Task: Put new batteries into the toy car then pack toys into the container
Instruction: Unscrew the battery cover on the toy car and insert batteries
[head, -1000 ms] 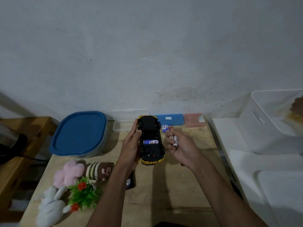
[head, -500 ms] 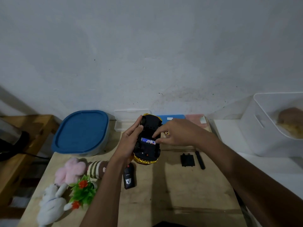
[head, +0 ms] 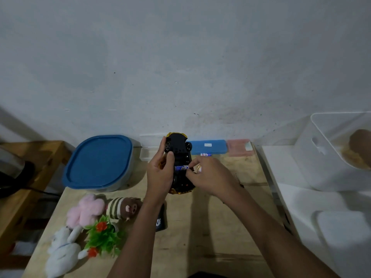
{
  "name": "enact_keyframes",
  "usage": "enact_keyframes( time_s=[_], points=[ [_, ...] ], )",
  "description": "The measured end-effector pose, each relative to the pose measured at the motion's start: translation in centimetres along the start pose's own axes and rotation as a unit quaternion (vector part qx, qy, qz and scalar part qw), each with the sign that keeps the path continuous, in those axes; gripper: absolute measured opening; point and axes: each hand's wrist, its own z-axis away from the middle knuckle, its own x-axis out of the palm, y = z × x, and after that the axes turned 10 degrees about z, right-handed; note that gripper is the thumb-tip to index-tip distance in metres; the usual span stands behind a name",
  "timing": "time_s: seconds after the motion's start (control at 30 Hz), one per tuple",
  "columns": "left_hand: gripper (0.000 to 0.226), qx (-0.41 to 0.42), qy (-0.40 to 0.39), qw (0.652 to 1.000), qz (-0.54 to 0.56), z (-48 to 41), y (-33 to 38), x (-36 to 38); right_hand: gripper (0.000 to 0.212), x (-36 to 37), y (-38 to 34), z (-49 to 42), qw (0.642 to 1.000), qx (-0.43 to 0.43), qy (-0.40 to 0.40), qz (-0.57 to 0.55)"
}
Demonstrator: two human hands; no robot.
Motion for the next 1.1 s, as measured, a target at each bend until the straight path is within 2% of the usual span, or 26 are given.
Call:
enact_keyframes(
  time_s=[0.2, 0.37, 0.53, 0.7, 1.1],
  points=[
    [0.052, 0.042, 0.007, 0.999, -0.026, 0.4, -0.5, 0.4, 0.03, 1.5, -0.6, 0.9, 0.997, 0.049, 0.014, -0.051],
    [0.051, 0.059, 0.004, 0.997, -0.049, 0.5, -0.9, 0.5, 0.023, 2.3, -0.9, 1.2, 0.992, 0.075, 0.001, -0.104],
    [0.054, 0.066, 0.0, 0.996, -0.055, 0.5, -0.7, 0.6, 0.028, 2.3, -0.8, 1.7, 0.989, 0.101, 0.054, -0.093],
    [0.055, 0.077, 0.014, 0.994, -0.079, 0.7, -1.0, 0.8, 0.035, 2.4, -0.8, 1.9, 0.988, 0.107, 0.057, -0.095],
    [0.053, 0.08, 0.007, 0.993, -0.092, 1.0, -1.4, 1.0, 0.021, 3.5, 0.1, 1.2, 0.964, 0.137, 0.032, -0.224]
  ],
)
